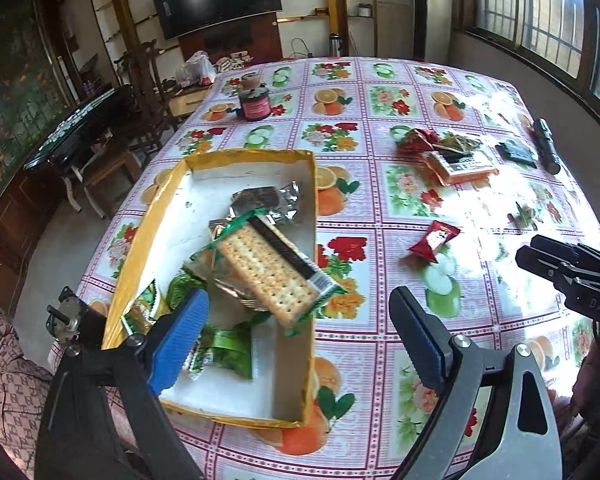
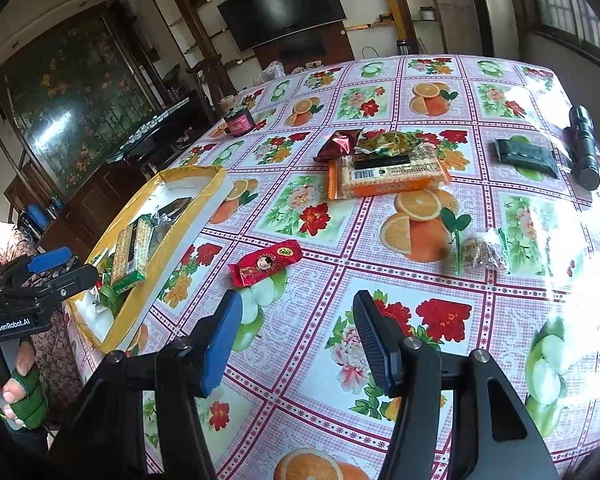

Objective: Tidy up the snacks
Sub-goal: 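Move both tools back to the pile toward a red candy packet and biscuit pack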

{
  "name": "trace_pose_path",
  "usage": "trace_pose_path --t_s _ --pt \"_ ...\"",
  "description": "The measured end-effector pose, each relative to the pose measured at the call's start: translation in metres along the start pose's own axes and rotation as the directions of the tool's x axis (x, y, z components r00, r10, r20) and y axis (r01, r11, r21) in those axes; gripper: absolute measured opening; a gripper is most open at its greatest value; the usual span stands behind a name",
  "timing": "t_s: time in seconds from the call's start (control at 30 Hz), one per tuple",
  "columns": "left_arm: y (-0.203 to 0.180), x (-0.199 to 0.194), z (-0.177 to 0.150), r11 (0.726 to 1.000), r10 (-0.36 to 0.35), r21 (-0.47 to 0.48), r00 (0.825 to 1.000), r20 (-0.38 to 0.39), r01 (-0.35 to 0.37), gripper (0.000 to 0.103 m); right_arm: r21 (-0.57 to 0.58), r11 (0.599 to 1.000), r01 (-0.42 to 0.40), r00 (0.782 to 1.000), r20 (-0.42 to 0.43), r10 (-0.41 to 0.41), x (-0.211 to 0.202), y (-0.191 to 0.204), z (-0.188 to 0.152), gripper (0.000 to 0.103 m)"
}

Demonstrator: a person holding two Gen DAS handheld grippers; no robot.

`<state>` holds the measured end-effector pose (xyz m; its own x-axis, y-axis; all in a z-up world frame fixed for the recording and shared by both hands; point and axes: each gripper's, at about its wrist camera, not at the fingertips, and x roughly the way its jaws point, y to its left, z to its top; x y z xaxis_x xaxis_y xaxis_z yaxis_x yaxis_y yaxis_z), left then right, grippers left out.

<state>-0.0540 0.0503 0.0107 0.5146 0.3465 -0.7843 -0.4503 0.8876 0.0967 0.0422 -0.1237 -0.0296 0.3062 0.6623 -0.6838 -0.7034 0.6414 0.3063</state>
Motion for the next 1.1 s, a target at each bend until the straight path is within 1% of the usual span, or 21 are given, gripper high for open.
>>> trace_pose_path --t_s 0.1,0.27,0.43,0.5,0.57,0.67,0.8,1.0,1.1 --pt "-0.015 0.003 0.000 0.999 -0.034 0.025 0.999 -0.013 0.034 0.092 0.009 1.000 0.008 1.000 0.005 -0.008 -0.004 -0.006 0.000 0.060" --pt "-0.037 0.008 0.002 0.996 -0.067 0.063 0.997 -0.029 0.069 0.092 0.020 1.000 0.019 1.000 0.008 -0.019 -0.008 -0.015 0.002 0.061" --pt "-0.053 0.013 0.006 0.992 -0.089 0.082 0.995 -0.042 0.093 0.092 0.015 1.000 0.023 1.000 0.010 -0.023 -0.002 -0.019 0.014 0.061" --pt "-0.059 0.017 0.010 0.991 -0.100 0.089 0.994 -0.047 0.104 0.092 0.015 1.000 0.025 1.000 0.014 -0.025 0.001 -0.021 0.022 0.061" --pt "-0.065 0.022 0.013 0.989 -0.108 0.097 0.993 -0.054 0.113 0.092 0.010 0.999 0.039 0.999 0.021 -0.039 0.005 -0.023 0.030 0.064" --pt "-0.073 0.031 0.019 0.986 -0.122 0.106 0.990 -0.068 0.129 0.092 0.010 0.998 0.056 0.998 0.030 -0.057 0.012 -0.027 0.045 0.066" --pt "-0.081 0.050 0.028 0.985 -0.128 0.107 0.987 -0.094 0.138 0.092 0.009 0.994 0.107 0.993 0.041 -0.107 0.027 -0.037 0.068 0.074" --pt "-0.088 0.078 0.038 0.984 -0.138 0.096 0.982 -0.132 0.151 0.092 -0.044 0.989 0.144 0.989 0.026 -0.143 0.059 -0.046 0.106 0.075" --pt "-0.089 0.092 0.041 0.984 -0.137 0.095 0.979 -0.150 0.152 0.092 -0.065 0.988 0.138 0.990 0.008 -0.138 0.077 -0.052 0.120 0.078"
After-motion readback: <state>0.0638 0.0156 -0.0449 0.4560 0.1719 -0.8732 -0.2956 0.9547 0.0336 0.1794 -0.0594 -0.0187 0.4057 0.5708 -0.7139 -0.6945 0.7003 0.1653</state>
